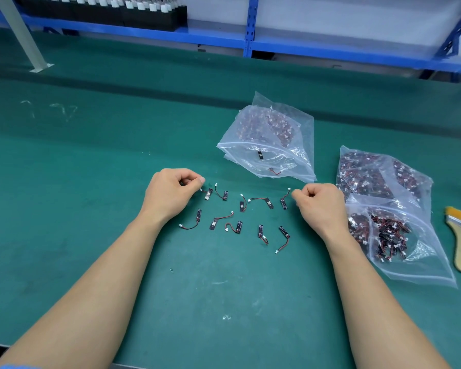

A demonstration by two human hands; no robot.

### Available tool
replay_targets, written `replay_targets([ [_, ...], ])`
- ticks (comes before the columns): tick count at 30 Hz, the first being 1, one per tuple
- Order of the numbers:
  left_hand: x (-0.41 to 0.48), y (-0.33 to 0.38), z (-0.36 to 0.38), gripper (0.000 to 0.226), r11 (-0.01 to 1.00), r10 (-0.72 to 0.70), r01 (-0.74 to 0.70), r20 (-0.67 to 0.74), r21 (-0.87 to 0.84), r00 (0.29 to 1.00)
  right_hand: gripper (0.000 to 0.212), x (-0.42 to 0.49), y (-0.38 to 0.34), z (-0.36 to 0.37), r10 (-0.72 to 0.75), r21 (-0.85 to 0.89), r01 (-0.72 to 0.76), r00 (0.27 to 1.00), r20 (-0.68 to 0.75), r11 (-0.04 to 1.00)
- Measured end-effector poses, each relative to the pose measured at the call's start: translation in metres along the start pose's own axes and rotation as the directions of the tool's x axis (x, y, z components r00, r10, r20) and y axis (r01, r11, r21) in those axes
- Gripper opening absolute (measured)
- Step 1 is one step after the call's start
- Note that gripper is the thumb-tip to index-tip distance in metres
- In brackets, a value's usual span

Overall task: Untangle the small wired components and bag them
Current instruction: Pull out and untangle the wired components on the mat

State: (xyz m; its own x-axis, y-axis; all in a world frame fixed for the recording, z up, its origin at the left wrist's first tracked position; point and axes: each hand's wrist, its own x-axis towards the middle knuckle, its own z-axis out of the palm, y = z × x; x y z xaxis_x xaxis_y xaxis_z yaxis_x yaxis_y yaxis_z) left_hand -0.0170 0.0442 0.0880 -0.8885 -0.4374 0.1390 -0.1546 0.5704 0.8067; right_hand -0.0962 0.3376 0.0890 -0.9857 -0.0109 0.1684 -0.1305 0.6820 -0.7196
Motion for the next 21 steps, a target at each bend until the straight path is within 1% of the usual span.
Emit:
replay_targets([
  [21,0.0005,-0.0014,0.0002,0.016,1.0,-0.004,0.004,0.011,-0.019,1.0,0.033,-0.0007,-0.0017,-0.0004,-0.02,-0.024,0.02,1.0,-0.015,1.0],
])
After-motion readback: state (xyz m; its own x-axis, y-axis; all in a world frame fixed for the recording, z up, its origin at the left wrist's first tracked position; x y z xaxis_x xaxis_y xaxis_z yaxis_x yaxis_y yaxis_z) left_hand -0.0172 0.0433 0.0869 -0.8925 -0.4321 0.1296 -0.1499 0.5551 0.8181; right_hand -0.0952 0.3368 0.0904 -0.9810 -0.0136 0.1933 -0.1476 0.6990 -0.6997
